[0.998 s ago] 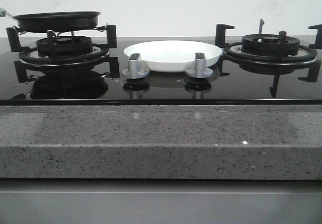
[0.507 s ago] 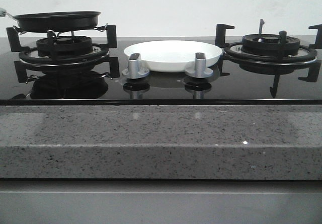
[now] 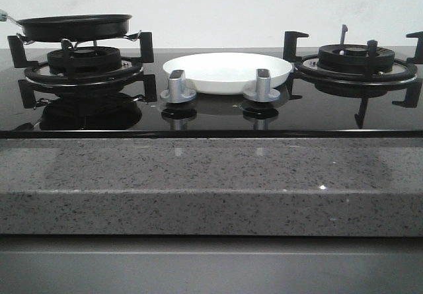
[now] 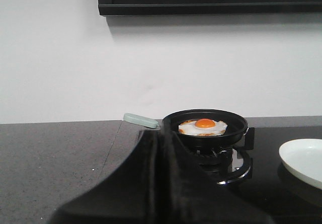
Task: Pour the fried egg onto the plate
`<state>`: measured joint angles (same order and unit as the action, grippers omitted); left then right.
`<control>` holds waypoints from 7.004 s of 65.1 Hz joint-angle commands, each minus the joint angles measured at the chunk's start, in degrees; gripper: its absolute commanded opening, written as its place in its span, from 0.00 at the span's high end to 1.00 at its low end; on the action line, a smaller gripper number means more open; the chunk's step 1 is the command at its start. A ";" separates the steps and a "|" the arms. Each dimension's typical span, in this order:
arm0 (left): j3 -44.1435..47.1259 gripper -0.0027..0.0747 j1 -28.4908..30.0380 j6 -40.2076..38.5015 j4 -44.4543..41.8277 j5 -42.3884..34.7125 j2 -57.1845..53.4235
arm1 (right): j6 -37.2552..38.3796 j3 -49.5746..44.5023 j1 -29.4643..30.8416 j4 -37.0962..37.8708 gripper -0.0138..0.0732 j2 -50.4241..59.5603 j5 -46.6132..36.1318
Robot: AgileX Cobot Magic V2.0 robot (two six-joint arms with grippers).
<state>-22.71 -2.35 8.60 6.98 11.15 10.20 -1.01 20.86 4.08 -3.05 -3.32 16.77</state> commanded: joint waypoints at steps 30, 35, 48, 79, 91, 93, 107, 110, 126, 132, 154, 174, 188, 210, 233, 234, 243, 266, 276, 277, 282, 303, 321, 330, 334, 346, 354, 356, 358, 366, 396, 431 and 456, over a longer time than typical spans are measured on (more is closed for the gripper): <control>-14.30 0.99 -0.03 -0.41 -1.21 -1.25 20.96 | -0.44 17.33 0.23 -0.16 0.82 -18.18 6.06; -14.30 0.92 -0.03 -0.41 -1.21 -1.69 20.96 | -0.44 17.33 0.23 -0.16 0.61 -18.18 6.06; -14.30 0.30 -0.03 -0.41 -0.95 -2.22 20.96 | -0.44 17.33 0.23 -0.16 0.08 -18.18 5.94; -14.30 0.10 -0.03 -0.41 -0.95 -2.22 20.96 | -0.44 17.33 0.23 -1.23 0.09 -19.84 6.60; -14.30 0.10 -0.03 -0.41 -0.95 -2.22 20.96 | -0.44 19.18 0.04 -4.42 0.09 -28.71 6.22; -14.30 0.10 -0.03 -0.41 -0.95 -2.22 20.96 | -0.44 20.00 0.04 -4.97 0.11 -30.71 6.07; -14.30 0.10 -0.03 -0.41 -0.95 -2.22 20.96 | -0.44 27.22 -2.45 -5.76 0.38 -44.42 6.53; -14.30 0.10 -0.03 -0.41 -0.95 -2.22 20.96 | -0.44 29.24 -3.97 -5.76 0.42 -47.73 6.53; -14.30 0.10 -0.03 -0.41 -0.95 -2.22 20.96 | -0.49 43.70 -12.92 -5.76 0.44 -66.52 8.95; -14.30 0.10 -0.03 -0.41 -0.95 -2.22 20.96 | -0.75 50.43 -15.00 -5.76 0.45 -73.48 12.89; -14.30 0.10 -0.03 -0.41 -0.95 -2.22 20.96 | -4.57 76.65 -16.16 -6.51 0.47 -95.17 32.92; -14.30 0.10 -0.03 -0.41 -0.95 -2.22 20.96 | -4.57 99.51 -16.16 -10.26 0.47 -112.78 49.11; -14.30 0.10 -0.03 -0.41 -0.95 -2.22 20.96 | -4.57 107.51 -16.16 -11.16 0.47 -119.92 54.80; -14.30 0.10 -0.03 -0.41 -0.95 -2.22 20.96 | -4.57 107.51 -16.16 -11.83 0.56 -121.11 54.35; -14.30 0.10 -0.03 -0.41 -0.95 -2.22 20.96 | -4.33 108.31 -15.92 -11.83 0.91 -120.93 55.91; -14.30 0.10 -0.03 -0.41 -0.95 -2.22 20.96 | -3.99 108.71 -15.92 -11.83 0.91 -120.93 56.07; -14.30 0.10 -0.03 -0.41 -0.95 -2.22 20.96 | -2.09 112.23 -15.56 -12.18 0.91 -120.82 58.04; -14.30 0.10 -0.03 -0.41 -0.95 -2.22 20.96 | -0.92 116.94 -13.08 -24.86 0.91 -119.97 59.68; -14.30 0.10 -0.03 -0.41 -0.95 -2.22 20.96 | -1.97 116.76 -13.08 -24.25 0.91 -117.79 59.68; -14.30 0.10 -0.03 -0.41 -0.95 -2.22 20.96 | -1.97 116.61 -13.14 -24.12 0.91 -117.52 59.68; -14.30 0.10 -0.03 -0.41 -0.95 -2.22 20.96 | -1.97 115.71 -13.18 -22.59 0.91 -115.64 59.68; -14.30 0.10 -0.03 -0.41 -0.95 -2.22 20.96 | -6.24 94.01 -16.85 -18.16 0.91 -101.62 51.41; -14.30 0.10 -0.03 -0.41 -0.95 -2.22 20.96 | -8.48 65.77 -19.48 -18.54 0.91 -88.79 34.98; -14.30 0.10 -0.03 -0.41 -0.95 -2.22 20.96 | -8.54 57.60 -19.64 -19.01 0.91 -84.80 30.22; -14.30 0.10 -0.03 -0.41 -0.95 -2.22 20.96 | -8.54 56.60 -19.64 -19.22 0.91 -84.29 30.22; -14.30 0.10 -0.03 -0.41 -0.95 -2.22 20.96 | -8.54 56.53 -19.66 -19.80 0.91 -84.29 30.43; -14.30 0.10 -0.03 -0.41 -0.95 -2.22 20.96 | -8.54 56.53 -19.66 -20.12 0.92 -84.29 30.71; -14.30 0.10 -0.03 -0.41 -0.95 -2.22 20.96 | -8.54 56.53 -19.66 -20.12 0.92 -84.29 30.78; -14.30 0.10 -0.03 -0.41 -0.95 -2.22 20.96 | -8.54 56.53 -19.66 -20.12 0.92 -84.29 30.78; -14.30 0.10 -0.03 -0.41 -0.95 -2.35 20.96 | -8.54 56.53 -19.66 -20.12 0.92 -84.29 30.78; -14.30 0.10 -0.03 -0.41 1.12 -3.92 20.96 | -8.54 56.53 -19.66 -20.12 0.92 -84.29 30.84; -23.47 0.10 0.28 -0.41 28.21 5.48 38.09 | -8.54 56.53 -19.66 -20.12 0.92 -84.29 30.84; -44.08 0.10 10.31 5.28 42.62 26.19 65.31 | -8.54 56.53 -19.66 -20.12 0.92 -84.29 30.84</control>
<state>-62.05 5.51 10.65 42.19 36.71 73.29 -9.10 76.09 -15.51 -21.46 -90.51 49.84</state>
